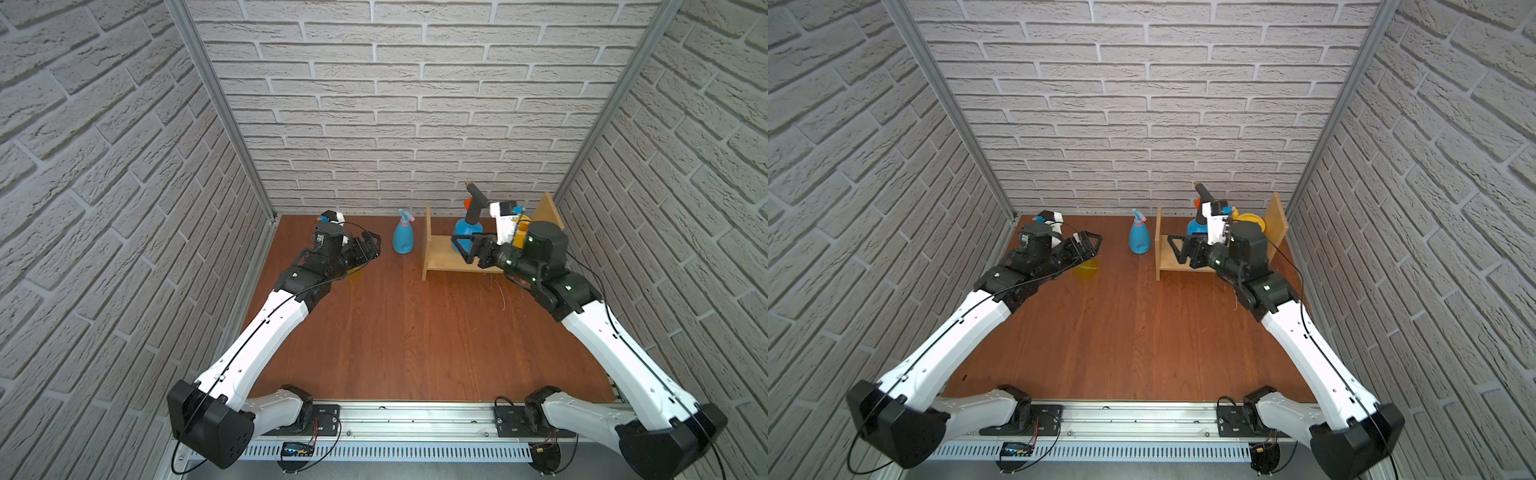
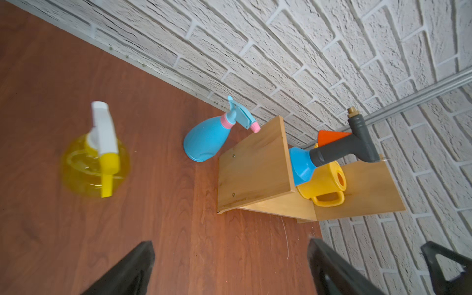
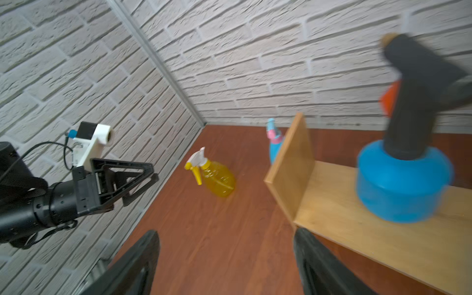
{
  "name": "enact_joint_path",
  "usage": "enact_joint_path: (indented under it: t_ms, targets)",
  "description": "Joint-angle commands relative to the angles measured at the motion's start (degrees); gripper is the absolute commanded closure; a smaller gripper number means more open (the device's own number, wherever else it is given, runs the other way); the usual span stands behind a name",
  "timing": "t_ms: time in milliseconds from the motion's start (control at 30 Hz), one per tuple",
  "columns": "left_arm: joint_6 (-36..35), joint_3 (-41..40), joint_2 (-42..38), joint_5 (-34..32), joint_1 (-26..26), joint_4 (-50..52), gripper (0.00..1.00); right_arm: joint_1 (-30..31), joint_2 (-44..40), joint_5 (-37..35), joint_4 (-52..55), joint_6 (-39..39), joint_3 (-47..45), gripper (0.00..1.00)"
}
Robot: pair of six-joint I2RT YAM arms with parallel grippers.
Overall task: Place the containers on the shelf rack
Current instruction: 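Pick up a container from the center of the board.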
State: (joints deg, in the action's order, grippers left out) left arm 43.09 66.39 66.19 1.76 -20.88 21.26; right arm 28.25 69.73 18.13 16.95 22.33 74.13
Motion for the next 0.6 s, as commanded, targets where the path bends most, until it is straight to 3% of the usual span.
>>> enact_joint_path:
  t_ms: [0,267,433,567]
  targets:
    - [-2.9,-2.7,-6.1,-5.5,1.4,4.0,0.02,5.1,7.2,0.6,12.9,-5.4,10.0,0.17]
    - [-6.3,-6.5,-17.7,-19.7,3.0,14.4,0.02,15.8,26.6,-2.0,17.2,-1.7,27.5,0.19]
    - [-2.8,-12.9,-26.1,-25.1,3.0,12.2,0.02,21.5,40.8,-7.8,21.6,5.6,41.2,0.19]
    - [-0.9,-16.6,-30.2,-27.5,3.0,10.5,0.02,23.9,54.6,-17.9,30.6,12.0,60.3,0.19]
